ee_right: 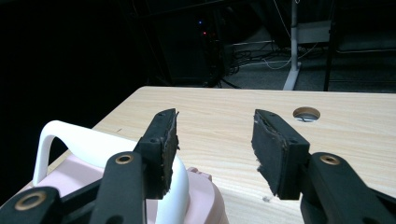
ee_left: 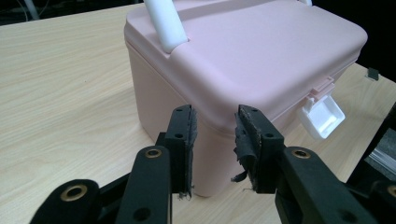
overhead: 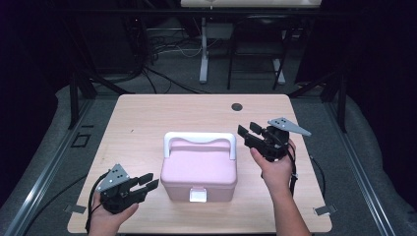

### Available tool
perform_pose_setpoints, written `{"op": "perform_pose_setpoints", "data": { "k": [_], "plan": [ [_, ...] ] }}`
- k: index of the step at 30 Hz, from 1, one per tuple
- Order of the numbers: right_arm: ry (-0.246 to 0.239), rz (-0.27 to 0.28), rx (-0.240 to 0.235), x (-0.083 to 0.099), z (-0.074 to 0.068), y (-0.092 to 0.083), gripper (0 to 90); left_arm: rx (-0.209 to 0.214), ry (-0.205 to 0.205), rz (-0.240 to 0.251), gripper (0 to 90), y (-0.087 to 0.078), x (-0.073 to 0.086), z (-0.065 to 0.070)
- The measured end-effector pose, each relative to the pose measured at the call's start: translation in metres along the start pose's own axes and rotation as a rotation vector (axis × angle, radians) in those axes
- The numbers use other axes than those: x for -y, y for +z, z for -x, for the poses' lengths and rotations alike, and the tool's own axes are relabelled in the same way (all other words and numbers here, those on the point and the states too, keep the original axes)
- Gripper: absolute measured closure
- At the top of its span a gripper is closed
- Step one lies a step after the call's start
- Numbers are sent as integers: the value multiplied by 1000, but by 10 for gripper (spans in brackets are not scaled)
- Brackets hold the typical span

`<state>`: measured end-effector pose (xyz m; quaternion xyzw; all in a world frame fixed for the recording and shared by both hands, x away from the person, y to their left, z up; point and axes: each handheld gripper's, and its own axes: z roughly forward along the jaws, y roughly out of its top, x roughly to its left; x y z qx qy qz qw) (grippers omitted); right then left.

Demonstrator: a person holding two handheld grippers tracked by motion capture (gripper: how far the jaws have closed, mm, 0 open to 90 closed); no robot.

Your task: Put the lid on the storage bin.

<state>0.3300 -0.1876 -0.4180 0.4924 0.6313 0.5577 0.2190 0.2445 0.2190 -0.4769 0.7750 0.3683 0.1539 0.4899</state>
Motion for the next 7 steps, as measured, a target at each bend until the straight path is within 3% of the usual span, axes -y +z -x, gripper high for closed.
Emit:
{"op": "perform_pose_setpoints", "data": {
  "k": [7],
  "plan": [
    [4, 4, 2, 0, 2, -1, 496, -24, -45, 25, 595, 0, 4, -9]
  ]
}}
